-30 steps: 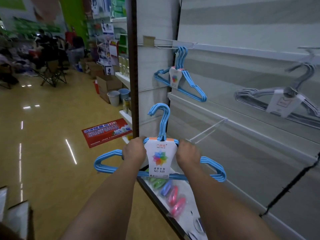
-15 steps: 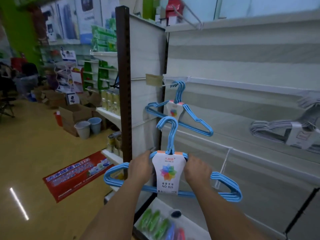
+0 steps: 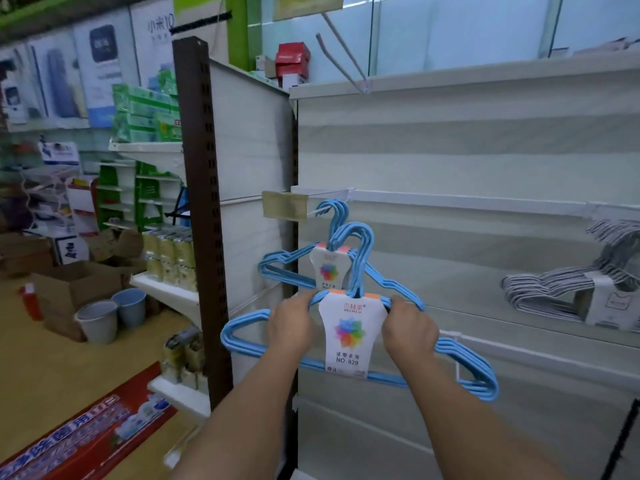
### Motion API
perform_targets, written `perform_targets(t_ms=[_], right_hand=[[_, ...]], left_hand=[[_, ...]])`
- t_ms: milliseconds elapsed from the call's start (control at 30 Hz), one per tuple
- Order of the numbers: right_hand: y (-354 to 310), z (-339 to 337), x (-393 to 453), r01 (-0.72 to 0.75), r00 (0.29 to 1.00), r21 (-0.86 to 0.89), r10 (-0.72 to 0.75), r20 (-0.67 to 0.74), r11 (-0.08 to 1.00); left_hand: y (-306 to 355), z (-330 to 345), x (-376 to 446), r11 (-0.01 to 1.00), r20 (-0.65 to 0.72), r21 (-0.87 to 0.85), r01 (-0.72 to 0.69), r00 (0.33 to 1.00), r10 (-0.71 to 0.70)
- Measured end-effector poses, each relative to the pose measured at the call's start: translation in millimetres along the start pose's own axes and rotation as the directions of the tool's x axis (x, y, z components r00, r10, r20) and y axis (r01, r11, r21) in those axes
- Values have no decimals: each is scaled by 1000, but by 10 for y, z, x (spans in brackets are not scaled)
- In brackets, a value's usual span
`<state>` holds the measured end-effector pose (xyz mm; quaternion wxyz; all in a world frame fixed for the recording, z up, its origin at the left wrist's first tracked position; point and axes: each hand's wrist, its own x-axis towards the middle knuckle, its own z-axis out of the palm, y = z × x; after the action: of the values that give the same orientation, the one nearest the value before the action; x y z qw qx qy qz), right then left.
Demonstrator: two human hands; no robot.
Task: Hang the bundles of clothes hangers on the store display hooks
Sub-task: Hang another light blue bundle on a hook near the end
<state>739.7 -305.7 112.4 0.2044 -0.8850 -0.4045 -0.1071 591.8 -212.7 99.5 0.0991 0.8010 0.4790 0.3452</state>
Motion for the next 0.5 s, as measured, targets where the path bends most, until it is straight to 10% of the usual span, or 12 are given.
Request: perform_targets(t_ms=[500], right_hand=[[-592,-13,762,13,990,50,-6,-139,999]], left_hand=[[-167,62,1144,998,-132,-54,-22,991,14]])
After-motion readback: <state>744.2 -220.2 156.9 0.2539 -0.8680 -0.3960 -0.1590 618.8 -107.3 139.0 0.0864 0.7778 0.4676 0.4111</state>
